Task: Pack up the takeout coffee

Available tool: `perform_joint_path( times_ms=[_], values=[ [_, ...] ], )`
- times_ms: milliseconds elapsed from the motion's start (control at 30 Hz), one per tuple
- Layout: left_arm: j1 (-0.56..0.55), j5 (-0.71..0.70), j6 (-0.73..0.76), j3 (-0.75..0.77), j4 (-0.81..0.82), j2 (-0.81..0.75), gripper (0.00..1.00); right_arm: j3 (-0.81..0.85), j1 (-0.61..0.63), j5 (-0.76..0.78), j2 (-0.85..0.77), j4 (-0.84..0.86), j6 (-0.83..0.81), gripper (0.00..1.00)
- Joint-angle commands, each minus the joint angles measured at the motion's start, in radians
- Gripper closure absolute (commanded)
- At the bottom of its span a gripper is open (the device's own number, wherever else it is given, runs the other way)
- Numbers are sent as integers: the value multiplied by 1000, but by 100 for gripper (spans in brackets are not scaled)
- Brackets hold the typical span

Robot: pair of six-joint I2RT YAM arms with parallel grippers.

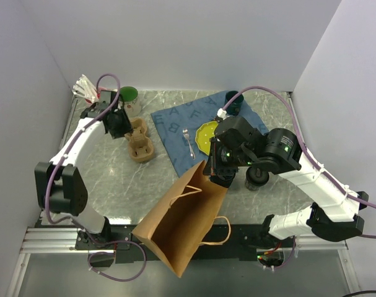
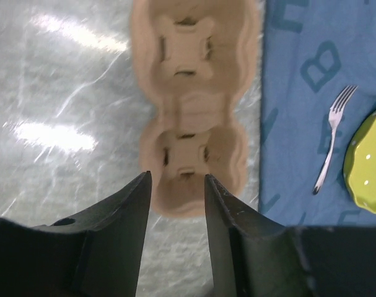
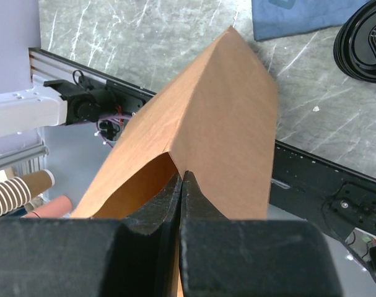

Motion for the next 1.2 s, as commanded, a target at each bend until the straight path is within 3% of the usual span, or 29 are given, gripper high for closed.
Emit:
perform_joint_path(
  times_ms=[0, 333, 1167],
  values=[
    [-39, -63, -20, 114, -6, 63, 54, 13, -5, 24, -9, -214, 24, 100],
    [-65, -160, -158, 174, -45, 172, 48, -19, -3, 38, -43, -210, 57, 100],
    [-132, -264, -238, 214, -80, 312, 45, -7, -6, 50, -44, -214, 25, 100]
  ],
)
